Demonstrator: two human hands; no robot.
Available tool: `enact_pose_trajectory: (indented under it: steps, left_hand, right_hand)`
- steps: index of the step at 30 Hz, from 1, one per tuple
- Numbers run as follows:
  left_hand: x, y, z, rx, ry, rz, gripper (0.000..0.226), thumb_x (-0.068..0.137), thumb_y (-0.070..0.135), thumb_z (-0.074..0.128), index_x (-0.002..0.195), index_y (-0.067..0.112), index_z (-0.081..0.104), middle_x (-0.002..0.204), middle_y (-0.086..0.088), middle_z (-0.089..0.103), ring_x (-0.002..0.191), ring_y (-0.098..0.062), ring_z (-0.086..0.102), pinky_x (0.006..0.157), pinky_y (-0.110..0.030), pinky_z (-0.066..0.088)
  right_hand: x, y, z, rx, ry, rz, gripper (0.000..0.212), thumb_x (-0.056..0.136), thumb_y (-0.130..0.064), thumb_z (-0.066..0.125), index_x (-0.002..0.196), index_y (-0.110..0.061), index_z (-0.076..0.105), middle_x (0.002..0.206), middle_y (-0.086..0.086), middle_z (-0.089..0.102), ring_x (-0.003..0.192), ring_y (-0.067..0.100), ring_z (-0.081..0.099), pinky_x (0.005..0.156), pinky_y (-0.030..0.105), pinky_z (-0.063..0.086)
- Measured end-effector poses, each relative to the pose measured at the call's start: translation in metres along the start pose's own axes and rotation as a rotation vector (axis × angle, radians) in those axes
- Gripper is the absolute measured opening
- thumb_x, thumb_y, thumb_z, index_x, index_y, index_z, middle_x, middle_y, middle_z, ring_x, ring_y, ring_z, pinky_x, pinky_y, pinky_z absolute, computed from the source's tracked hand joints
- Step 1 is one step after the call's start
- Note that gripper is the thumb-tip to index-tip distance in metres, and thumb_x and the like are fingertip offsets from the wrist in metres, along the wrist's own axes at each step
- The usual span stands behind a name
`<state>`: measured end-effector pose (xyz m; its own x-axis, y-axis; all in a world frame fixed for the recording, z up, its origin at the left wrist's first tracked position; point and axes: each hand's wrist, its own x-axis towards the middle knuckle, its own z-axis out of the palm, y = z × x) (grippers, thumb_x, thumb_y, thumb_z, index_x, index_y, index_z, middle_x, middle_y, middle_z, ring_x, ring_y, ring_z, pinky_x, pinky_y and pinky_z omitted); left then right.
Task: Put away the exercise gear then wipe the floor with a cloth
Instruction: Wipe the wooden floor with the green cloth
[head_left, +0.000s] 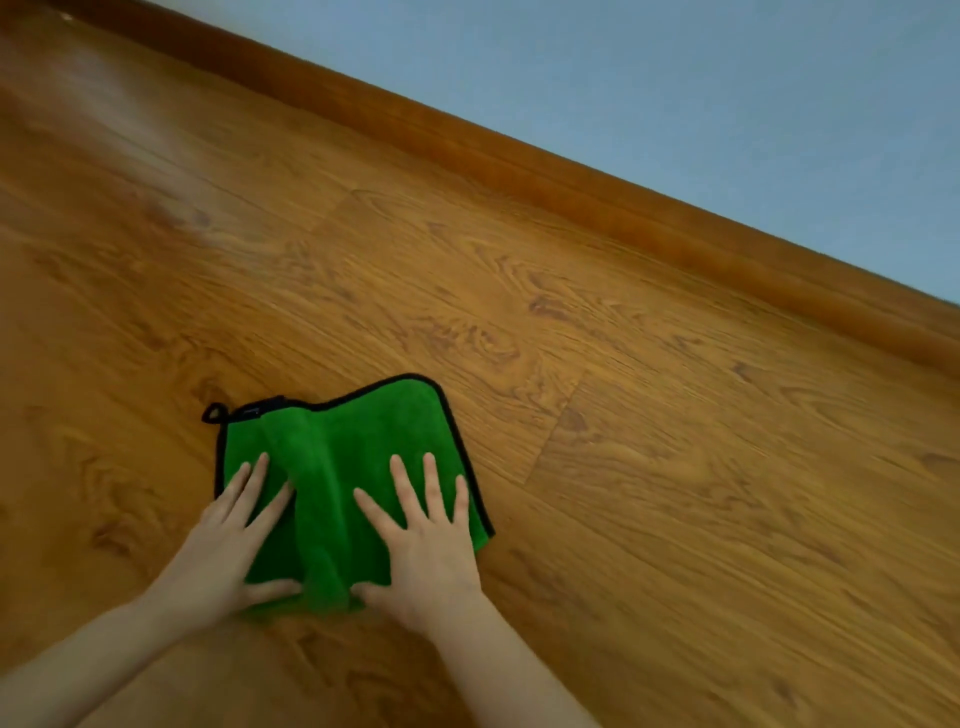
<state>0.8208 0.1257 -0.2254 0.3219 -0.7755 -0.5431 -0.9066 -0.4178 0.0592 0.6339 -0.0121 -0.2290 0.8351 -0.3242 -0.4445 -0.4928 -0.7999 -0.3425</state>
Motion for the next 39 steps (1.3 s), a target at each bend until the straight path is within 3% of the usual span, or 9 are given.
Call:
enact_pose_trajectory:
  steps: [3,8,12,20,23,26,32,36,39]
  left_hand:
    - [-0.004,0.026,0.011,0.101,0.005,0.085,0.115,0.053,0.081,0.058,0.135,0.002,0.042,0.147,-0.025,0.024,0.134,-0.034,0.018,0.089,-0.054,0.045]
    - [0.011,0.094,0.0,0.143,0.058,0.28,0.113,0.063,0.077,0.053,0.147,0.016,0.011,0.153,-0.015,-0.007,0.141,-0.033,-0.003,0.11,-0.053,0.023]
    - [0.034,0.17,-0.017,0.184,0.025,0.41,0.114,0.072,0.07,0.054,0.136,0.02,-0.026,0.142,-0.01,-0.036,0.135,-0.029,-0.029,0.112,-0.04,-0.005]
    - [0.062,0.352,-0.021,0.259,-0.002,0.703,0.109,0.078,0.066,0.052,0.141,0.025,-0.026,0.152,-0.009,-0.028,0.141,-0.03,-0.021,0.111,-0.042,-0.01]
    - [0.066,0.416,-0.02,0.228,-0.022,0.848,0.099,0.08,0.058,0.055,0.144,0.035,-0.017,0.153,-0.007,-0.026,0.141,-0.033,-0.02,0.111,-0.044,-0.011]
    - [0.064,0.459,-0.018,0.266,-0.026,0.901,0.097,0.081,0.054,0.056,0.145,0.036,-0.014,0.154,-0.008,-0.023,0.14,-0.036,-0.019,0.112,-0.048,-0.008]
    - [0.079,0.458,-0.025,0.409,-0.041,0.973,0.094,0.082,0.059,0.051,0.145,0.034,-0.014,0.153,-0.005,-0.026,0.139,-0.034,-0.023,0.112,-0.046,-0.01]
    - [0.091,0.425,-0.036,0.431,-0.043,0.98,0.093,0.081,0.059,0.051,0.139,0.041,-0.019,0.146,0.002,-0.035,0.139,-0.028,-0.026,0.105,-0.039,-0.014]
    - [0.095,0.395,-0.042,0.419,-0.032,0.914,0.092,0.079,0.061,0.049,0.134,0.043,-0.022,0.145,0.002,-0.037,0.137,-0.025,-0.028,0.102,-0.038,-0.012]
  right_hand:
    - [-0.035,0.012,0.016,0.025,0.021,0.026,0.088,0.082,-0.066,0.047,0.145,-0.044,-0.01,0.147,-0.002,-0.036,0.134,0.029,-0.038,0.102,0.053,-0.029]
    - [-0.092,0.055,0.028,0.097,0.102,0.189,0.087,0.079,-0.072,0.042,0.142,-0.048,-0.014,0.148,-0.006,-0.035,0.134,0.026,-0.038,0.105,0.051,-0.027]
    - [-0.146,0.104,0.038,0.124,0.155,0.406,0.088,0.064,-0.081,0.023,0.133,-0.054,-0.025,0.147,-0.008,-0.037,0.132,0.025,-0.04,0.107,0.049,-0.023]
    - [-0.29,0.202,0.072,0.218,0.295,0.956,0.105,0.037,-0.096,-0.017,0.132,-0.053,-0.027,0.147,-0.011,-0.032,0.141,0.022,-0.024,0.116,0.049,0.003]
    - [-0.324,0.217,0.082,0.227,0.343,1.148,0.107,0.039,-0.096,-0.018,0.135,-0.05,-0.021,0.155,-0.008,-0.017,0.145,0.025,-0.01,0.115,0.047,0.012]
    - [-0.338,0.222,0.088,0.277,0.364,1.26,0.096,0.052,-0.094,-0.001,0.135,-0.049,-0.021,0.158,-0.004,-0.009,0.145,0.027,-0.006,0.114,0.047,0.014]
    - [-0.334,0.221,0.095,0.385,0.403,1.277,0.093,0.054,-0.088,0.001,0.136,-0.048,-0.02,0.158,-0.002,-0.014,0.144,0.031,-0.013,0.112,0.053,0.007]
    - [-0.326,0.217,0.092,0.376,0.375,1.167,0.1,0.045,-0.094,-0.015,0.135,-0.05,-0.023,0.148,-0.005,-0.033,0.14,0.029,-0.026,0.113,0.055,-0.001]
    - [-0.304,0.207,0.081,0.374,0.344,1.083,0.094,0.054,-0.092,-0.001,0.134,-0.05,-0.027,0.146,-0.003,-0.038,0.131,0.025,-0.036,0.112,0.056,-0.007]
